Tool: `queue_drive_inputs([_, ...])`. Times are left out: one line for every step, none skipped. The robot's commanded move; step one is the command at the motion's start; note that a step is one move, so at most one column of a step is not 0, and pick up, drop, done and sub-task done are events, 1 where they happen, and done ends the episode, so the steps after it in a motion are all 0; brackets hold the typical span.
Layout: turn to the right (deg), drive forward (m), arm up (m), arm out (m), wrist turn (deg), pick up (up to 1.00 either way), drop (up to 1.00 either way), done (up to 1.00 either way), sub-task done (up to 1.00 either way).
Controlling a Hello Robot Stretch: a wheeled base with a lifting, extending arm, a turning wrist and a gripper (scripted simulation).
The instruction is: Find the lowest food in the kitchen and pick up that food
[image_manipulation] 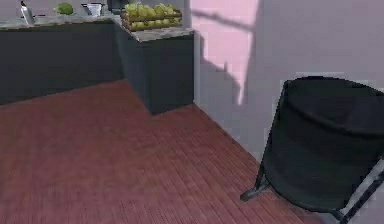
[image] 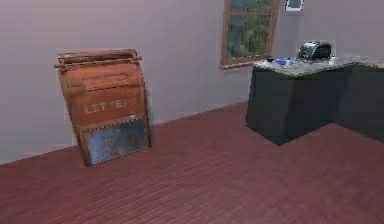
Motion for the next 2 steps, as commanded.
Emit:
queue_drive_inputs([45.0,0.0,0.0,0.0,0.0,0.0,0.0,0.0,0.0])
queue_drive_inputs([0.0,1.0,0.0,0.0,0.0,0.0,0.0,0.0,0.0])
